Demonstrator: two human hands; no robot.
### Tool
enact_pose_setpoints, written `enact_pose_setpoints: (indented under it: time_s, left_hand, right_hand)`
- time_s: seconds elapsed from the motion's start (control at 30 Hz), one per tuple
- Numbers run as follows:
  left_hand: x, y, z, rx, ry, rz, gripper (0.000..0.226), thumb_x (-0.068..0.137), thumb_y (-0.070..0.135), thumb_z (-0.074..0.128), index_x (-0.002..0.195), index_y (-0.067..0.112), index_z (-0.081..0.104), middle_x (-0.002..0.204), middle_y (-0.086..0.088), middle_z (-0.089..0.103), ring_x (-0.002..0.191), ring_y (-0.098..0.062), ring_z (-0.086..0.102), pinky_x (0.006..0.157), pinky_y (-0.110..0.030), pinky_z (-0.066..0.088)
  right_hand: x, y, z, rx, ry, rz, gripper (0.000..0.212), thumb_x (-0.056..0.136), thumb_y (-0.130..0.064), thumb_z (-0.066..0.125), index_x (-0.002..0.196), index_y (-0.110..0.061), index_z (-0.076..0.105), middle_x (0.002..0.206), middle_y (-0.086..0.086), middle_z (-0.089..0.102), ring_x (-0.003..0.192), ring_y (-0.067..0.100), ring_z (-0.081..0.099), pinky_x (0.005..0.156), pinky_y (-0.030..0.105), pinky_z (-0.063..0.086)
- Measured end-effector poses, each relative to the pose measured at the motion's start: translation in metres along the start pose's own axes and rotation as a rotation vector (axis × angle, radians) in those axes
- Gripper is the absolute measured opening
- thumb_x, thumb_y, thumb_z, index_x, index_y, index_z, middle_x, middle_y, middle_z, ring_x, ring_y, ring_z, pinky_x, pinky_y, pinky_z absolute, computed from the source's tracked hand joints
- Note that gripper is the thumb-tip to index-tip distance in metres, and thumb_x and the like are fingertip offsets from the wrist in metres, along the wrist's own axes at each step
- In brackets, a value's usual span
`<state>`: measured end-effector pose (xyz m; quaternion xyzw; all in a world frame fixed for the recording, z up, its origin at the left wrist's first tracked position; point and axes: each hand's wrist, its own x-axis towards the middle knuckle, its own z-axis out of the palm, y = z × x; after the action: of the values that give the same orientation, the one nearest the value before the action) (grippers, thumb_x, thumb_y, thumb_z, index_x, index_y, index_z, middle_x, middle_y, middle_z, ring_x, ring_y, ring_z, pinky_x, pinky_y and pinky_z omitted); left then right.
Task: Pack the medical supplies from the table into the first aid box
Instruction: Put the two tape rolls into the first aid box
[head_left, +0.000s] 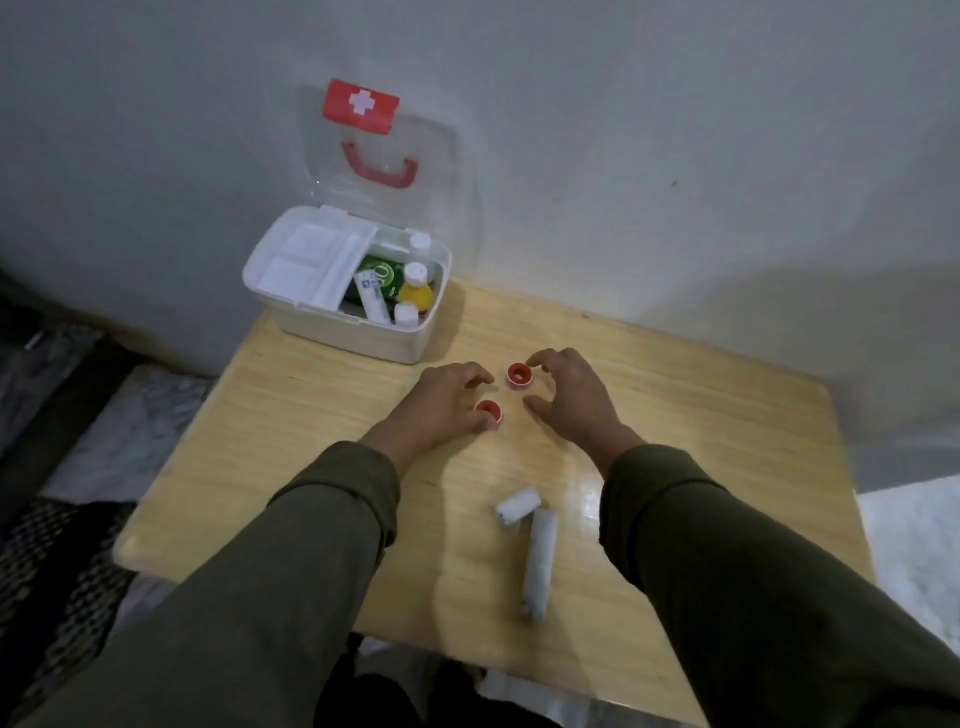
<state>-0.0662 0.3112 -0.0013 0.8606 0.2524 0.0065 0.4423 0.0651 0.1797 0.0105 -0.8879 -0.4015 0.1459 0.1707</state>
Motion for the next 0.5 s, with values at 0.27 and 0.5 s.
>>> enact_pose_setpoints:
  time_s: [0.27,0.5]
  left_hand:
    - [-0.005,0.003,0.010,-0.053,0.066,-0.064,0.073,0.059,0.039,0.087,0.124,0.017,0.060,0.125,0.001,0.060,0.110,-0.008,0.056,0.088,-0.016,0.042]
    - [-0.004,-0.003,0.016,0.041,0.109,-0.005,0.052,0.060,0.034,0.087,0.105,0.016,0.070,0.115,0.000,0.065,0.106,-0.011,0.059,0.090,-0.017,0.042]
  right_hand:
    - [0.016,0.011,0.016,0.110,0.000,0.006,0.053,0.078,-0.028,0.073,0.125,-0.015,0.052,0.124,0.008,0.051,0.114,0.023,0.051,0.095,0.034,0.046]
    - [0.022,0.017,0.024,0.138,0.038,-0.007,0.037,0.080,-0.030,0.071,0.112,-0.013,0.060,0.115,0.009,0.054,0.109,0.023,0.049,0.087,0.028,0.041]
